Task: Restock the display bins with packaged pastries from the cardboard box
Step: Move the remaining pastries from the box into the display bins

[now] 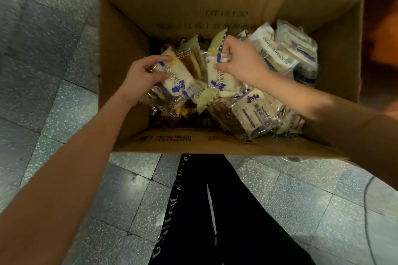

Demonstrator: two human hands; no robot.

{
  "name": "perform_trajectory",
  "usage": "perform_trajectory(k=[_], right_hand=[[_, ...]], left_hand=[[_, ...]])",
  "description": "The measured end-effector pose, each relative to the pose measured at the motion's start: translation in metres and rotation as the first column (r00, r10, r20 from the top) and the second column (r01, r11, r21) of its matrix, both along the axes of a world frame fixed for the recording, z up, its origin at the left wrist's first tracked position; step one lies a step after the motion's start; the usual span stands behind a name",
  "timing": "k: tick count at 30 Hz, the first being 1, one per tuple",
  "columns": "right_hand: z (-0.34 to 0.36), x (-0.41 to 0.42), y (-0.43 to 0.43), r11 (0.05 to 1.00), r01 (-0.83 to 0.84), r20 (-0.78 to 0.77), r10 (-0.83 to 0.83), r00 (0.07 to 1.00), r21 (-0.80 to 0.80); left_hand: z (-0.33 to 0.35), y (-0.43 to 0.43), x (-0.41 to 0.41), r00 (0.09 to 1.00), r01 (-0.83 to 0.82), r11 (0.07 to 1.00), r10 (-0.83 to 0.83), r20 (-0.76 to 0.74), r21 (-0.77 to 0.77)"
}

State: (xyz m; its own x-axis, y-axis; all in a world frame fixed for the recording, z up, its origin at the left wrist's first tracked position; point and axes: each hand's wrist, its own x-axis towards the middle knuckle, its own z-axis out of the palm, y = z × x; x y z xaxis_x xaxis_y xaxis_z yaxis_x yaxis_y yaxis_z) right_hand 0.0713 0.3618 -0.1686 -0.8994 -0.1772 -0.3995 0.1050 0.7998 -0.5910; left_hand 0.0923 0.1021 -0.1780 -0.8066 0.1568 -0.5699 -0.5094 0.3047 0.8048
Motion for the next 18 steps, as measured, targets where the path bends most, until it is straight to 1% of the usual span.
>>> perform_trajectory(k=[5,9,11,14,16,18], right_hand=[[0.038,0.008,0.003,0.999,0.029,0.016,-0.029,0.999,-0.016],[0.074,0.007,0.005,0.995,0.089,0.001,-0.09,0.996,-0.046],[0.097,0.006,0.004,0.991,0.128,-0.021,-0.129,0.991,-0.049],[0.13,0.006,0.002,0.966,0.185,0.009,-0.186,0.982,-0.183],[0.154,0.004,-0.003,0.957,0.15,-0.021,-0.16,0.987,-0.247],[0.177,0.004,-0.011,0.958,0.089,-0.068,-0.112,0.991,-0.271]], left_hand=[[0.035,-0.003,0.001,0.992,0.111,0.991,-0.114,-0.045,-0.068],[0.062,-0.005,0.001,0.966,0.216,0.961,-0.235,-0.103,-0.172],[0.082,-0.006,0.0,0.963,0.211,0.961,-0.236,-0.129,-0.178],[0.119,-0.011,-0.005,0.965,0.16,0.98,-0.18,-0.19,-0.116],[0.145,-0.019,-0.008,0.962,0.132,0.984,-0.157,-0.222,-0.122],[0.169,-0.029,-0.007,0.95,0.11,0.983,-0.148,-0.275,-0.15]])
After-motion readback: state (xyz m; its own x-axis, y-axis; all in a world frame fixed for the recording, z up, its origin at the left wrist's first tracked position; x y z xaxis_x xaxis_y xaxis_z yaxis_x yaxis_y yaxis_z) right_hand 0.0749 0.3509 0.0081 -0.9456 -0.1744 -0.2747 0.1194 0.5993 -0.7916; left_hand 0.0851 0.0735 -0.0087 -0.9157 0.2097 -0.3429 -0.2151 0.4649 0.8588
